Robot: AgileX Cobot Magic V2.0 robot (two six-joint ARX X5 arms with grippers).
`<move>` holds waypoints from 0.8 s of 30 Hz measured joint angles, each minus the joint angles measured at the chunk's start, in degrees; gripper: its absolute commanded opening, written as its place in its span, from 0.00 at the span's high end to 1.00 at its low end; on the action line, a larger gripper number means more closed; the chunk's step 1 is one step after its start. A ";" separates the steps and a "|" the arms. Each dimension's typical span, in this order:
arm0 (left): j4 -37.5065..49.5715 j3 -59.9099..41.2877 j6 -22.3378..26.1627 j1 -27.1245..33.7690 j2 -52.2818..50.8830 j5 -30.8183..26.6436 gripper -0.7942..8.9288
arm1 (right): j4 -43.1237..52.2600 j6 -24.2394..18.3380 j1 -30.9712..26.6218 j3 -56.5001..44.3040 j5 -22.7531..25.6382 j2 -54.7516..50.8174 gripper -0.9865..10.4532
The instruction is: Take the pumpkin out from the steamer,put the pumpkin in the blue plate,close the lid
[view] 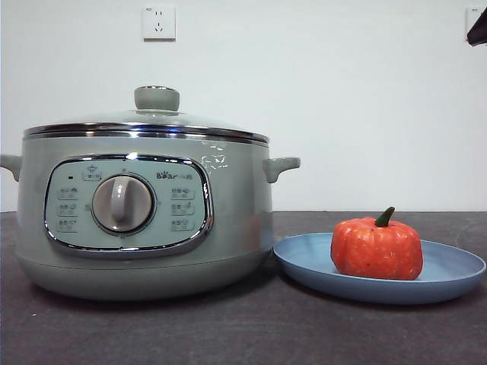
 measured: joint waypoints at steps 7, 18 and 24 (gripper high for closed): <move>1.33 0.00 -0.66 0.50 -2.34 0.22 0.92 | -0.31 0.00 0.00 0.00 0.00 0.02 0.93; 0.04 0.00 -0.68 0.50 -2.08 0.17 0.92 | -3.15 0.00 0.00 0.00 0.00 0.02 0.93; 0.04 0.00 -0.68 0.50 -2.08 0.17 0.92 | -3.15 0.00 0.00 0.00 0.00 0.02 0.93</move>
